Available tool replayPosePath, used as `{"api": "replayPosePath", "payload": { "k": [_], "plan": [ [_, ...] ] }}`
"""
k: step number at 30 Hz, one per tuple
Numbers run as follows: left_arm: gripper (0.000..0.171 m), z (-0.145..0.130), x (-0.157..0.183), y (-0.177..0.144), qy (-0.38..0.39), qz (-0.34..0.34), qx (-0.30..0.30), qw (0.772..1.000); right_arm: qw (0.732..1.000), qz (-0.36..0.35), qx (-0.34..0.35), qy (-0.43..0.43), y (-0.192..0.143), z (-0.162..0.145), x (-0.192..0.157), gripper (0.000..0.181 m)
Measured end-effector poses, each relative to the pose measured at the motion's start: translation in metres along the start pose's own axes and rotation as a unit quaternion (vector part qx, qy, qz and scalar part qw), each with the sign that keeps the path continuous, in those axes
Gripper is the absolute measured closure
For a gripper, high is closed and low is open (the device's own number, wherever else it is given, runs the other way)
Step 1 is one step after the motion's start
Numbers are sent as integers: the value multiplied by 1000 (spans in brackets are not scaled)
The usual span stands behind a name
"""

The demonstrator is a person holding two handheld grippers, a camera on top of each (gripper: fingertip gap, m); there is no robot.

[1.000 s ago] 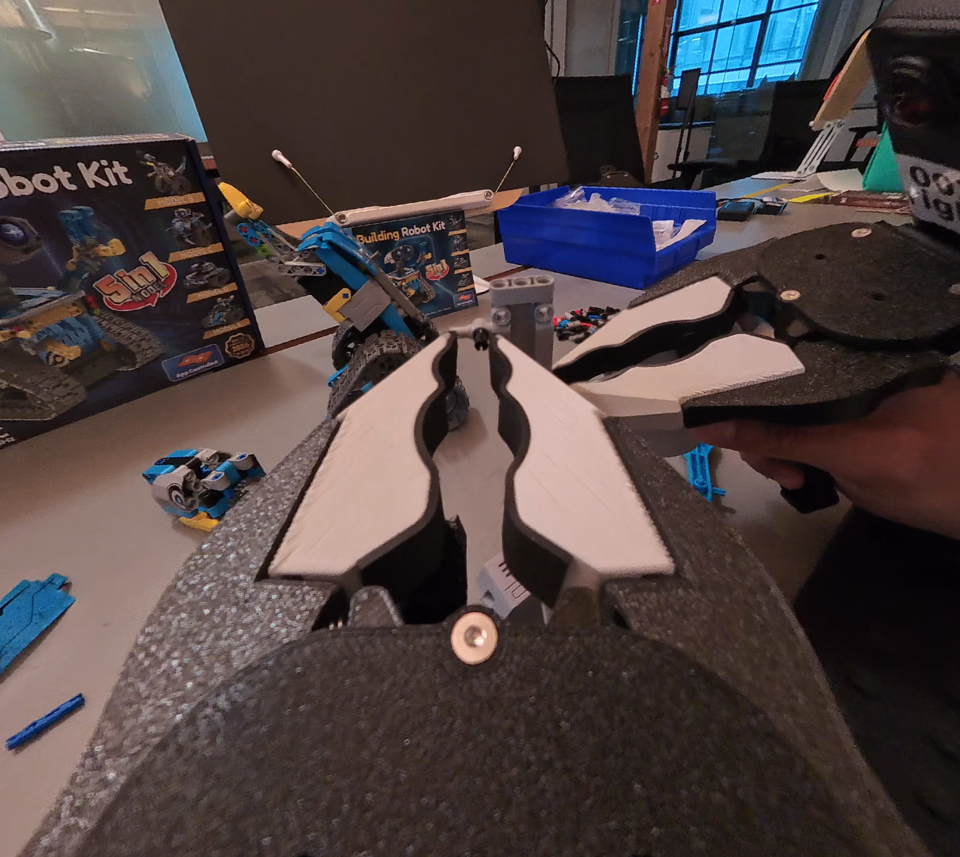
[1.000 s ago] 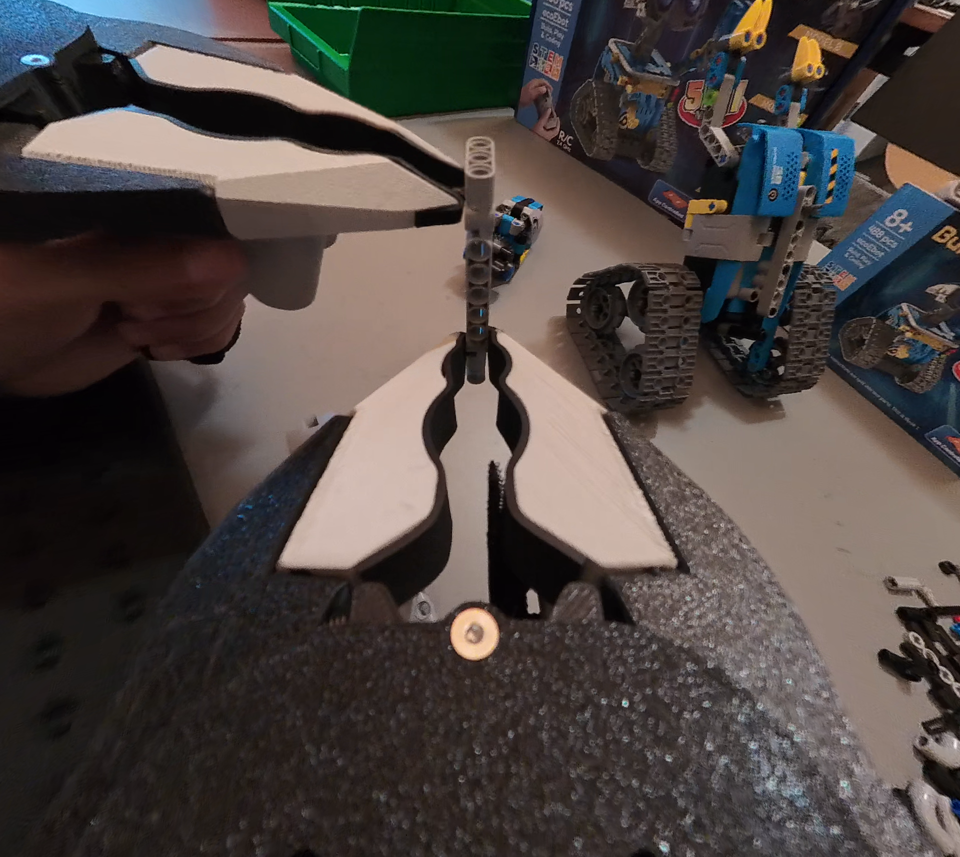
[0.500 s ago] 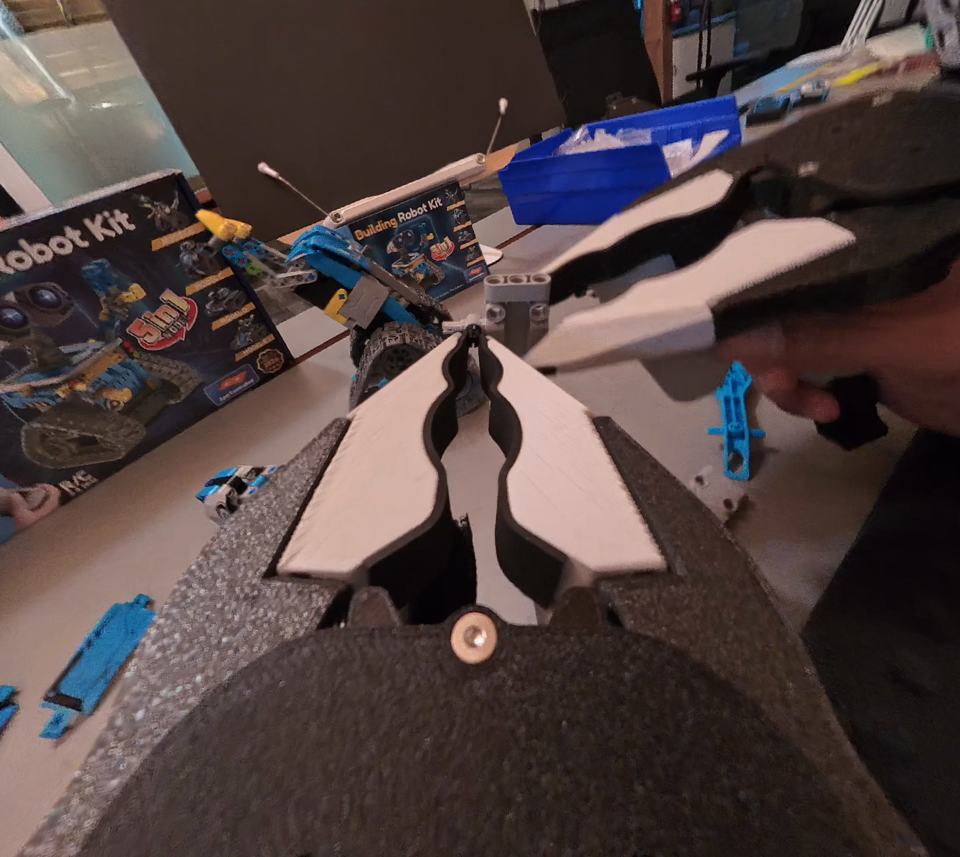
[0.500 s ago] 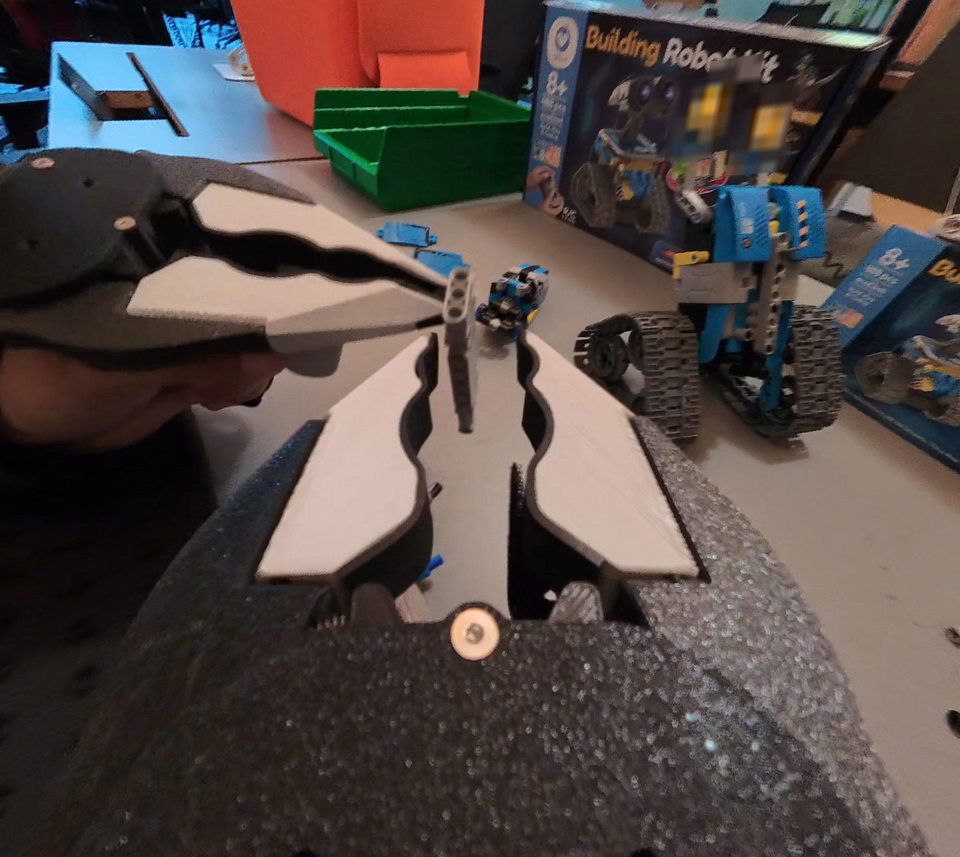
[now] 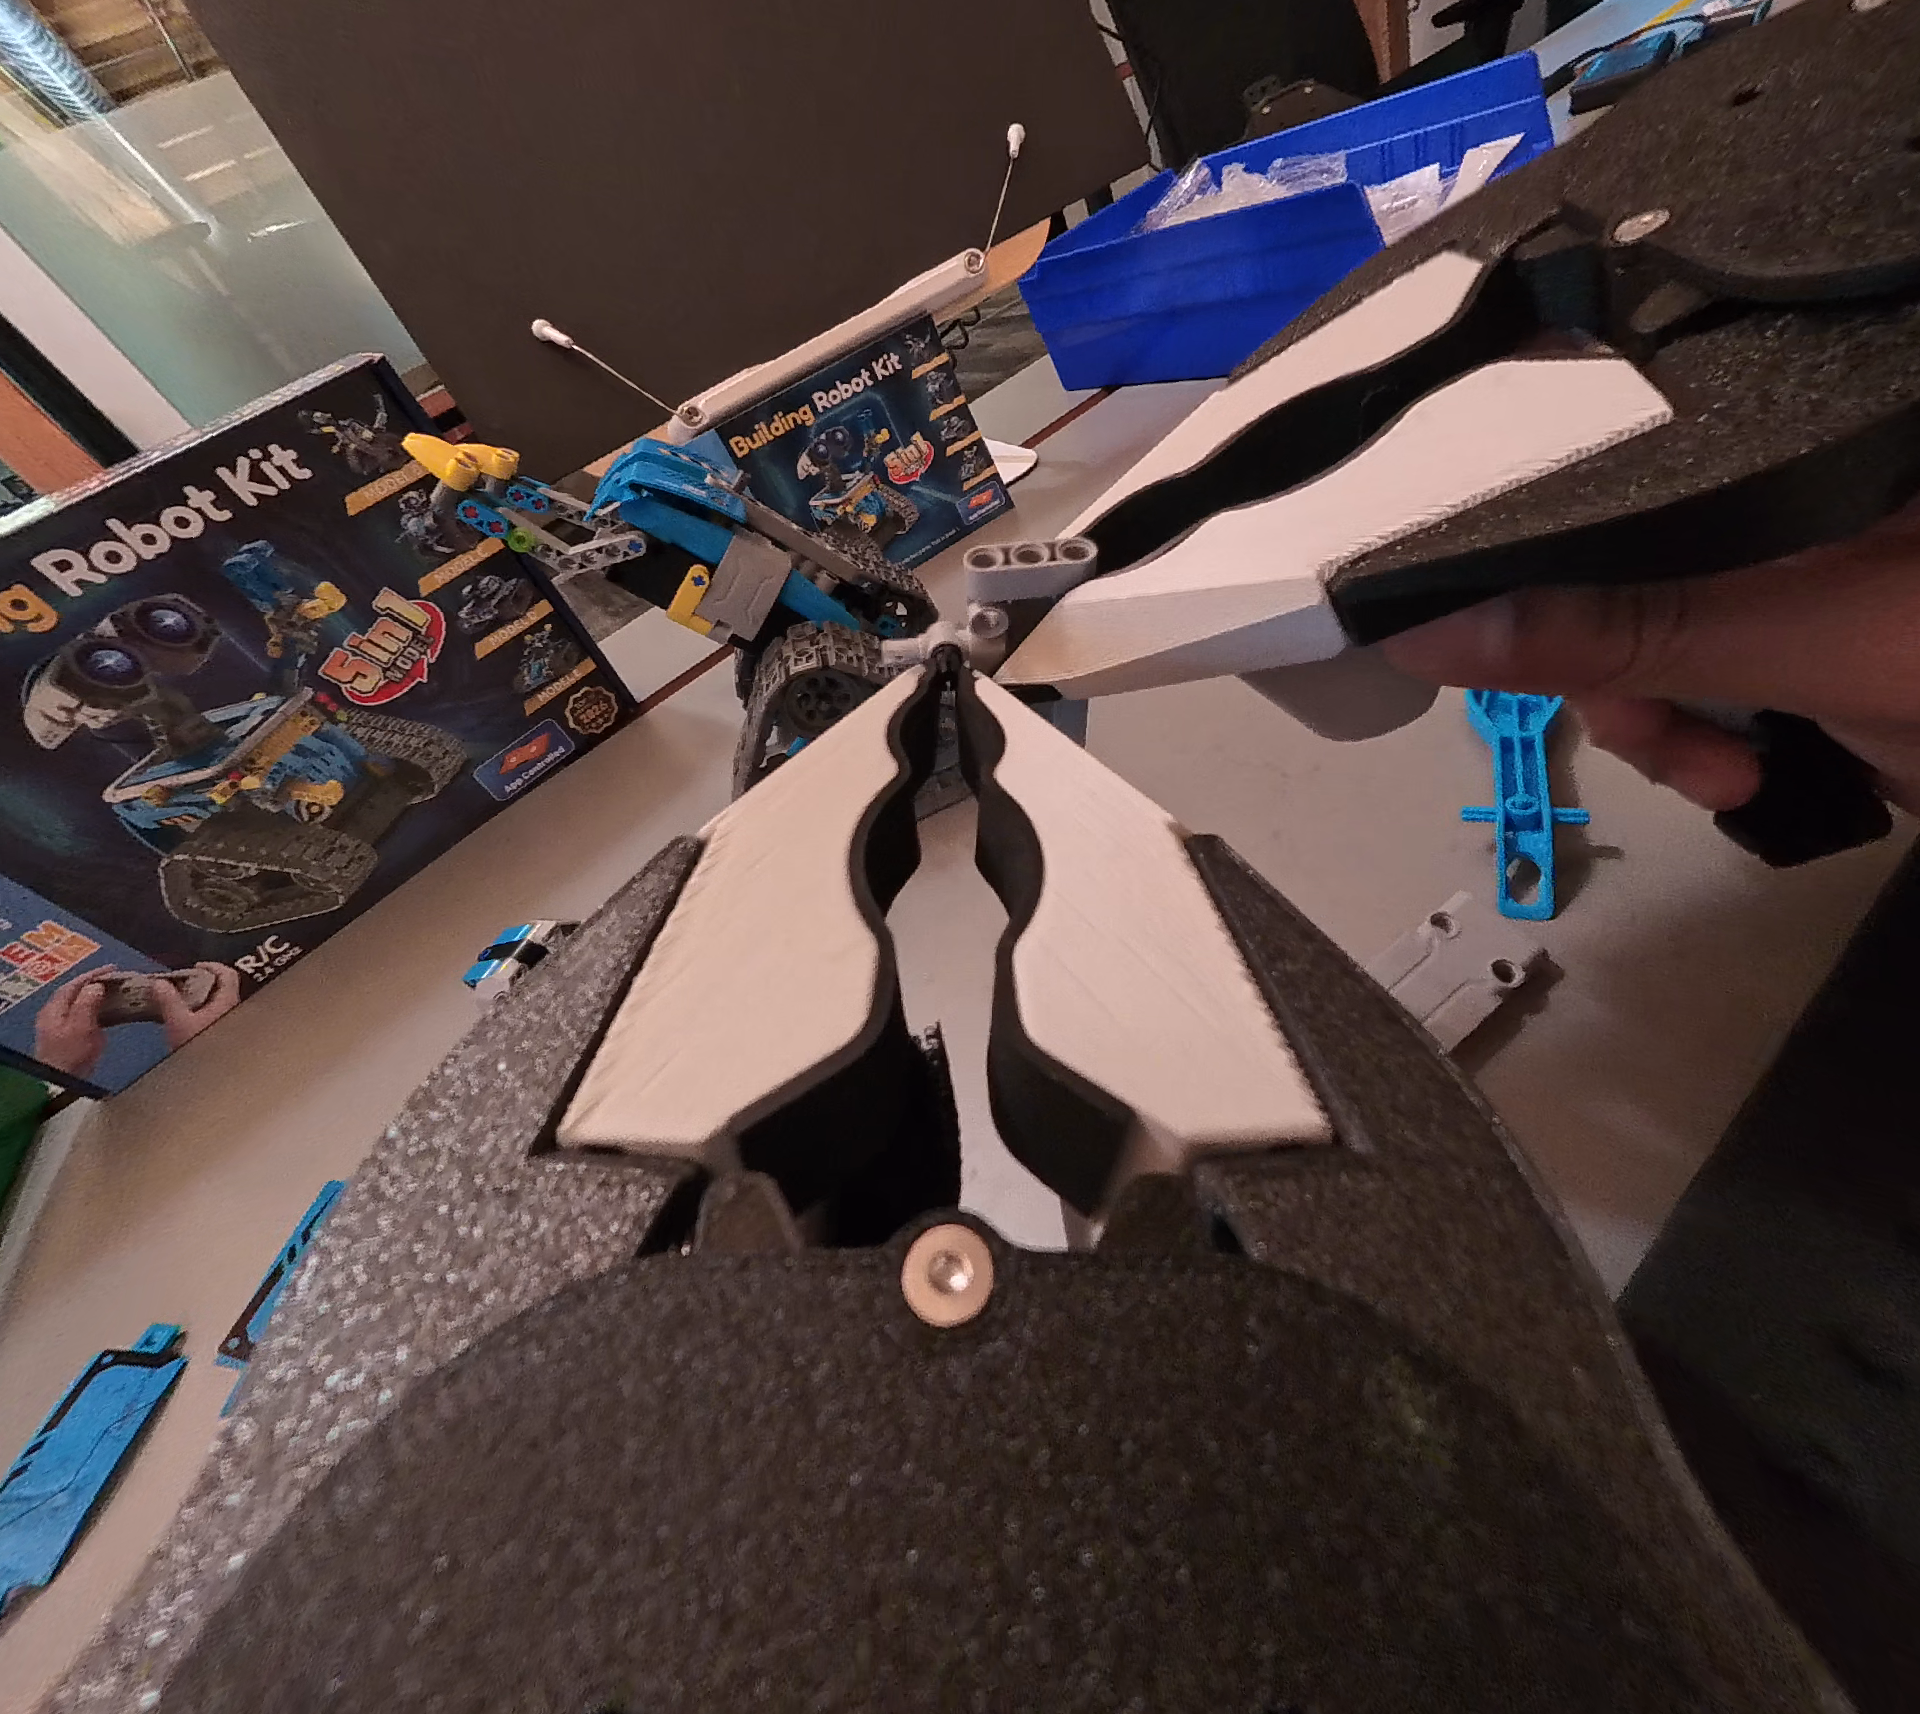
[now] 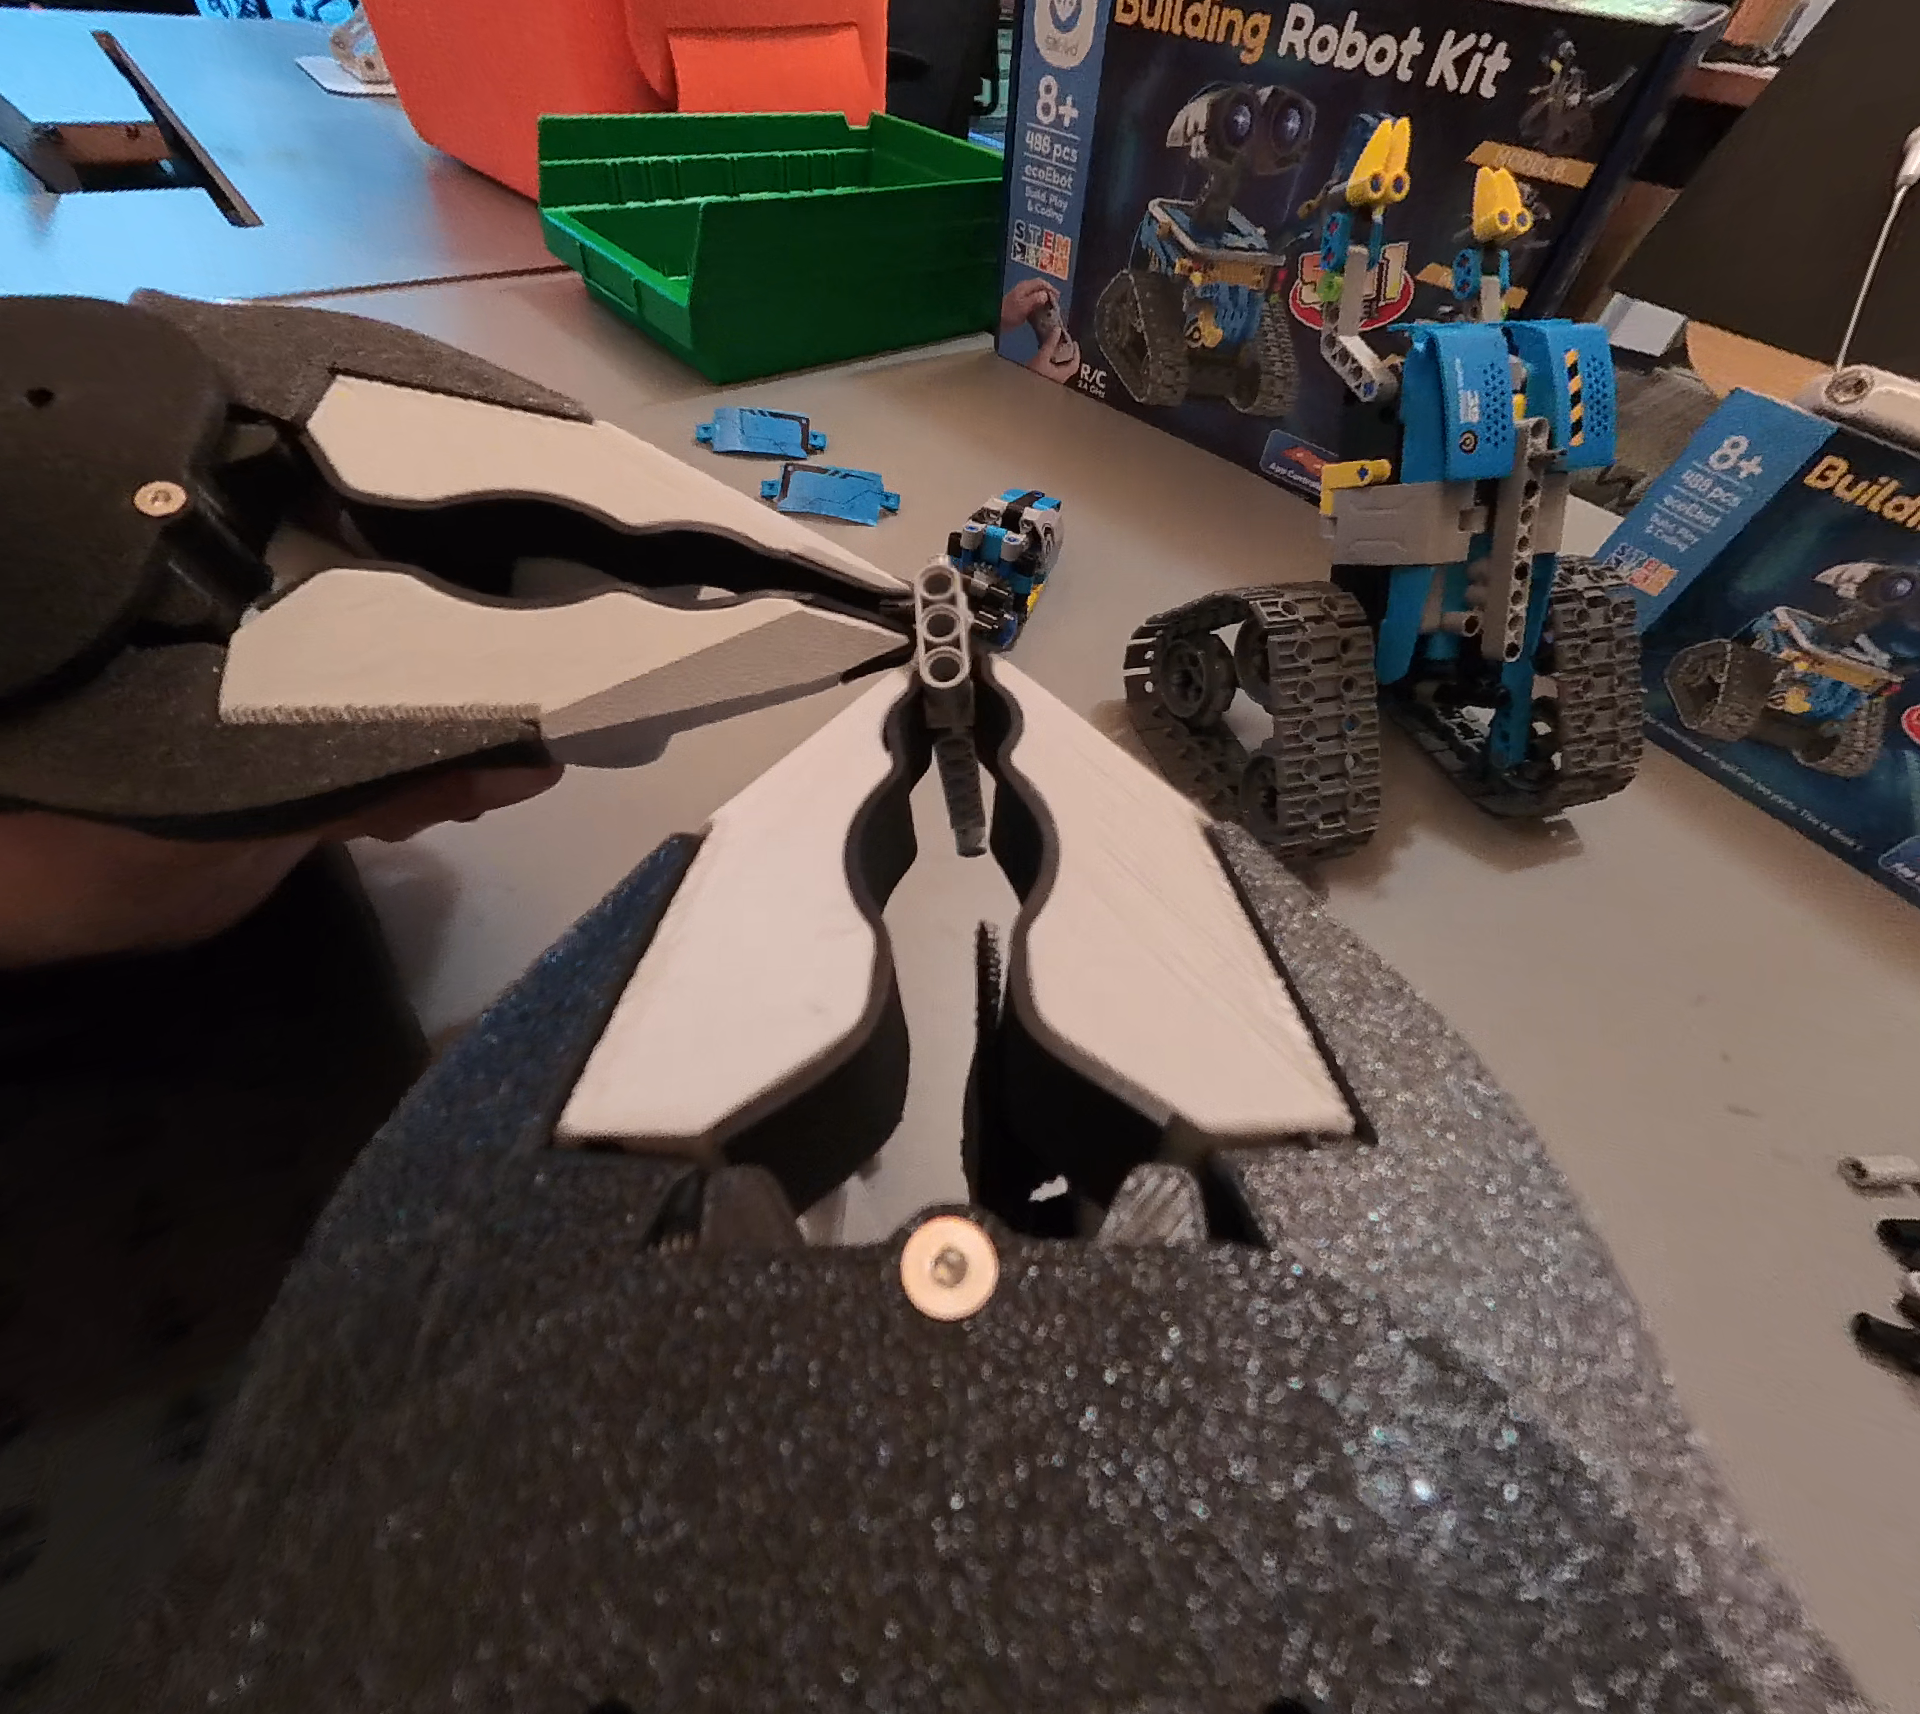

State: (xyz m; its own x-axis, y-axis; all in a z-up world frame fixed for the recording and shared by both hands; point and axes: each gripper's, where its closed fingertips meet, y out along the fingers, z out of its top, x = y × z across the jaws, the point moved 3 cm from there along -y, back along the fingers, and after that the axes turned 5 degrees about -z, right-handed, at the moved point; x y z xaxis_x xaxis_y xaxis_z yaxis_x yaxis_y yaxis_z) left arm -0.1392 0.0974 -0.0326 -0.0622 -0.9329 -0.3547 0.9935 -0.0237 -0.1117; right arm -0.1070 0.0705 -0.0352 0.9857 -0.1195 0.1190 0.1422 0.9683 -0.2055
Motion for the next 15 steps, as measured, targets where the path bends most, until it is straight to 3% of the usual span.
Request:
{"api": "replayPosePath", "payload": {
  "k": [5, 6, 7, 8, 9, 15],
  "plan": [
    [171, -2, -2, 0, 0, 8, -6, 1000, 998, 18, -3, 58, 4, -2, 3, 176],
    [170, 2, -4, -3, 0, 14, 6, 1000, 996, -53, -23, 62, 5, -11, 25, 176],
    [171, 9, -7, -11, 6, 27, 32, 999, 992, -78, -16, 97, 0, -12, 53, 176],
    [171, 11, -7, -16, 18, 38, 36, 998, 982, -78, 0, 169, -8, -12, 80, 176],
    [171, 7, -7, -14, 18, 37, 27, 999, 982, -71, 4, 175, -12, -13, 89, 176],
    [170, -4, -10, -5, -58, -18, 19, 998, 992, 27, 16, 123, -5, -3, 51, 176]
  ]
}}
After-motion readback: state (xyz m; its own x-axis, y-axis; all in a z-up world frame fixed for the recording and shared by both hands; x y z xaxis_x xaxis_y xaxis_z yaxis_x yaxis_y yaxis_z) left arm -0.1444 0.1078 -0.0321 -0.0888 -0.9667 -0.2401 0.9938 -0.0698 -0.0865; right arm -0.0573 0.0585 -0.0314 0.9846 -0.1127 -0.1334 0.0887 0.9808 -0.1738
